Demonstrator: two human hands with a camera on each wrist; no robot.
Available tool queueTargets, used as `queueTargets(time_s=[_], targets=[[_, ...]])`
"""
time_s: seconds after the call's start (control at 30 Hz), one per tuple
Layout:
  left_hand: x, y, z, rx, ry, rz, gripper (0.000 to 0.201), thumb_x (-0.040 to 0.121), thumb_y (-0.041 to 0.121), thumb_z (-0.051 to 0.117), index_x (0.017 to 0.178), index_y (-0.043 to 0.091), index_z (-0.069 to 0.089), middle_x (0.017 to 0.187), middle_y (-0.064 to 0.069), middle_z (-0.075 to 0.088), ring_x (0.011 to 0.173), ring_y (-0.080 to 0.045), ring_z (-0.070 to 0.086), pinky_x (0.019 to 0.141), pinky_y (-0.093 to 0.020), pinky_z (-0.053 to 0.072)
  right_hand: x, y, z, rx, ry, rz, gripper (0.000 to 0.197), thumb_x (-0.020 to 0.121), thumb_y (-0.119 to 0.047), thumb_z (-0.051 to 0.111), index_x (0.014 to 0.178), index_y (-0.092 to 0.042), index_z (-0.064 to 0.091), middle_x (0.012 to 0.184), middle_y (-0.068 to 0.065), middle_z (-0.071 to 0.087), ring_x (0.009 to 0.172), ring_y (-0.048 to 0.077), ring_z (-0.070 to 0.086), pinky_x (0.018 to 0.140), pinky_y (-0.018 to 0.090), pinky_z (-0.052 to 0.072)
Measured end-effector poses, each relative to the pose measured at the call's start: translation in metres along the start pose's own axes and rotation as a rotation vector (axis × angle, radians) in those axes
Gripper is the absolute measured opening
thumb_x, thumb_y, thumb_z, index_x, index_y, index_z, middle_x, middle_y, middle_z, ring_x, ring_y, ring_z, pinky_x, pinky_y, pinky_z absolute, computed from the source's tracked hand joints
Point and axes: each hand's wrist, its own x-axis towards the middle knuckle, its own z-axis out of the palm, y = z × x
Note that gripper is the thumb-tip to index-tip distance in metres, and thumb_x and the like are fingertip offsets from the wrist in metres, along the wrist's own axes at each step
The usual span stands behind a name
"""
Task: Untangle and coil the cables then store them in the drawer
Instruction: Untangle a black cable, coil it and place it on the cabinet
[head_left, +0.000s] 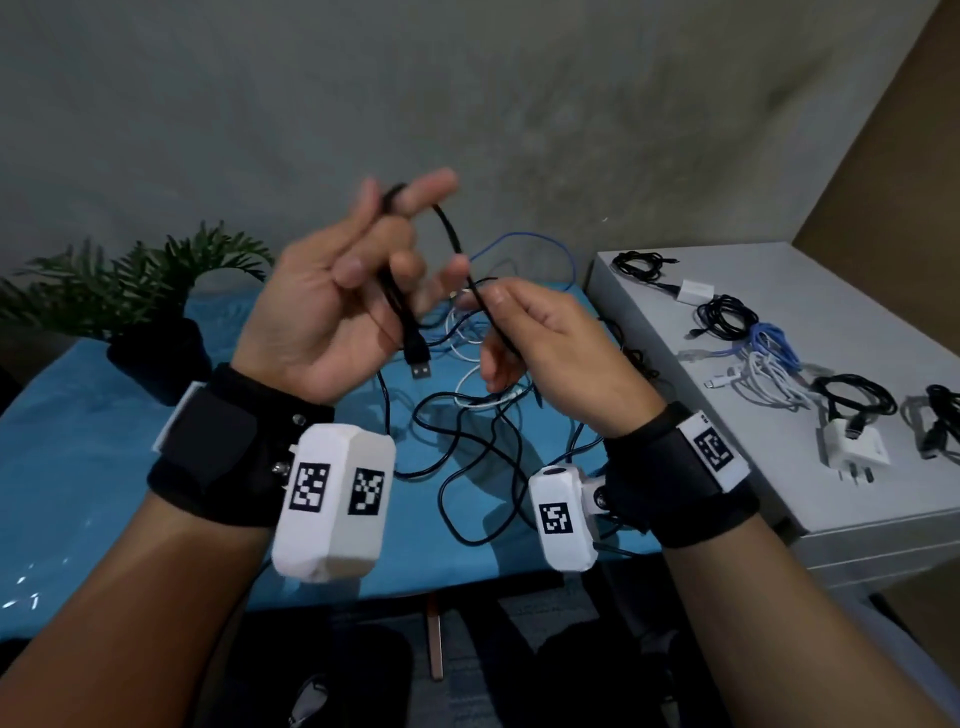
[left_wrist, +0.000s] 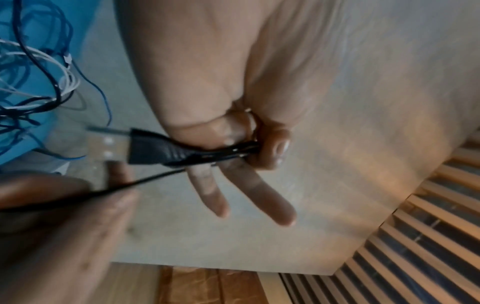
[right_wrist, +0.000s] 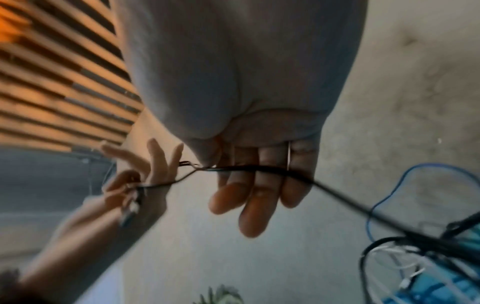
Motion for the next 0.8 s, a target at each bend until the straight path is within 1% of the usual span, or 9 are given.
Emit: queueTargets(time_s=[0.07,0.13,0.23,0.3,0.4,0.5,0.6,0.73,0.8], targets=[[-0.002,0.012,-0.006,-0.038,0.048,0.155,0.039,0.109,0.015,0.034,0.129,-0.005,0.060,0.064,0.003,0.060,0.077,-0.012,0.072,0.097,-0.045,0.055,-0.002,0.009,0.002,-0.218,-0.034,-0.015,0.034,0.110,-0.037,0.037,0.120,-0.023,0.067,0.066,0.001,0.065,0.062,0.007,0.061,0.066,0.026,0.046],[-0.007,0.026,-0.012,-0.129,0.084,0.246,0.040,0.107,0.007,0.036,0.145,-0.006,0.042,0.085,-0.010,0.071,0.091,-0.025,0.073,0.099,-0.056,0.051,-0.005,0.014,0.007,-0.329,-0.126,0.011,0.034,0.109,-0.039,0.038,0.128,-0.028,0.064,0.065,-0.008,0.064,0.064,0.000,0.062,0.072,0.024,0.048],[-0.008,0.029,-0.016,0.155,0.149,0.274,0.046,0.108,0.007,0.034,0.153,0.012,0.030,0.091,0.001,0.072,0.090,-0.019,0.073,0.087,-0.048,0.059,-0.007,0.010,0.016,-0.381,-0.240,0.016,0.035,0.108,-0.034,0.043,0.138,-0.028,0.060,0.083,-0.037,0.066,0.078,-0.017,0.057,0.075,0.007,0.039],[-0.006,0.021,-0.015,0.568,0.252,0.190,0.043,0.106,0.005,0.036,0.147,0.017,0.035,0.084,0.005,0.069,0.082,-0.016,0.073,0.074,-0.040,0.062,-0.006,0.006,0.019,-0.425,-0.214,-0.053,0.033,0.107,-0.035,0.048,0.134,-0.027,0.065,0.110,-0.021,0.072,0.092,-0.011,0.058,0.080,0.013,0.043],[-0.005,0.002,-0.012,0.915,0.293,-0.068,0.039,0.105,0.000,0.040,0.142,0.011,0.045,0.084,-0.003,0.074,0.080,-0.019,0.073,0.074,-0.033,0.062,-0.008,-0.001,0.016,-0.421,-0.063,-0.141,0.020,0.103,-0.028,0.055,0.098,-0.023,0.073,0.064,-0.011,0.059,0.058,0.004,0.050,0.057,0.027,0.037],[-0.008,-0.010,-0.007,1.068,0.233,-0.268,0.030,0.103,-0.001,0.042,0.122,0.011,0.062,0.091,-0.014,0.073,0.079,-0.024,0.070,0.076,-0.035,0.057,-0.008,-0.012,0.006,-0.227,0.036,-0.164,0.013,0.094,-0.013,0.053,0.084,-0.017,0.060,0.057,-0.013,0.054,0.053,0.004,0.046,0.054,0.026,0.034],[-0.011,-0.017,-0.002,0.931,0.075,-0.342,0.031,0.104,0.006,0.040,0.102,0.011,0.070,0.067,-0.021,0.059,0.043,-0.022,0.046,0.044,-0.027,0.038,-0.007,-0.020,-0.004,-0.016,0.066,-0.247,0.013,0.088,0.001,0.048,0.086,-0.011,0.050,0.070,0.017,0.049,0.063,0.033,0.048,0.060,0.051,0.044],[-0.010,-0.017,0.003,0.490,-0.066,-0.341,0.034,0.097,0.026,0.042,0.101,0.001,0.064,0.054,0.000,0.029,0.038,-0.008,0.015,0.038,-0.021,0.010,-0.011,-0.029,-0.011,0.169,0.100,-0.311,0.016,0.098,0.012,0.048,0.099,-0.003,0.050,0.073,0.006,0.049,0.064,0.011,0.051,0.064,0.024,0.046],[-0.008,-0.015,0.005,0.360,-0.092,-0.337,0.045,0.102,0.041,0.032,0.094,0.006,0.060,0.053,0.004,0.023,0.037,-0.009,0.011,0.038,-0.019,0.008,-0.009,-0.030,-0.011,0.104,0.165,-0.323,0.010,0.100,0.002,0.053,0.102,-0.007,0.055,0.078,0.008,0.055,0.068,0.007,0.051,0.063,0.028,0.045]])
